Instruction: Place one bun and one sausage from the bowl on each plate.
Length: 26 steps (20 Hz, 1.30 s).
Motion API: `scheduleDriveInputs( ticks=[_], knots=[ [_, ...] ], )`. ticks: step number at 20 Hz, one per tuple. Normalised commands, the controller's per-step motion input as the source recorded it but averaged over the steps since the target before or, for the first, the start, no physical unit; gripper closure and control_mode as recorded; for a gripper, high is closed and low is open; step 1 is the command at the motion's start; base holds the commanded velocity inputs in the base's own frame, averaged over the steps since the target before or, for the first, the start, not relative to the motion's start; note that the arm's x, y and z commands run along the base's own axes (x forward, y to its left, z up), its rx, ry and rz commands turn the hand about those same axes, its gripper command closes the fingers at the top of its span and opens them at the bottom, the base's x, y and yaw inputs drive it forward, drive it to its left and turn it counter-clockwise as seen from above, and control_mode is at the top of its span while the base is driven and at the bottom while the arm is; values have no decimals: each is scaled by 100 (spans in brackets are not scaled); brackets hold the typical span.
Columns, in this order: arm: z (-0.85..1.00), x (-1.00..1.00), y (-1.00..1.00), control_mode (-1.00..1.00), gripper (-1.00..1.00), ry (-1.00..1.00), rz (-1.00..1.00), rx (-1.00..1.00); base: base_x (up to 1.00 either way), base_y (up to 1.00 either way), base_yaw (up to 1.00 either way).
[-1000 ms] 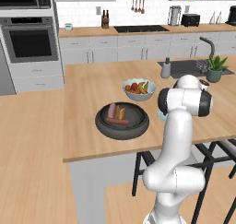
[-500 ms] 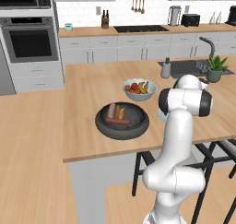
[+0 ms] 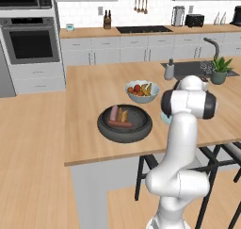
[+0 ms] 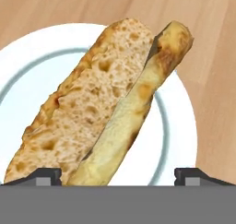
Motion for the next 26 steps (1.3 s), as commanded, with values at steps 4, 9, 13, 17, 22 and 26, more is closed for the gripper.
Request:
scheduleDriveInputs(
  ticks=[4,9,13,17,22,26],
  knots=[
    [22,17,-25,-100,-100,0,0,-25,0,0,0],
    [0,15,-69,-100,-100,1,0,-14,0,0,0],
    [-49,-7,-11,-100,-100,5,0,-17,0,0,0],
    [-44,-16,19,-100,-100,1,0,-17,0,0,0],
    [7,-13,46,-100,-100,0,0,-6,0,0,0],
    [1,-22,46,-100,-100,0,0,-3,0,0,0]
  ],
)
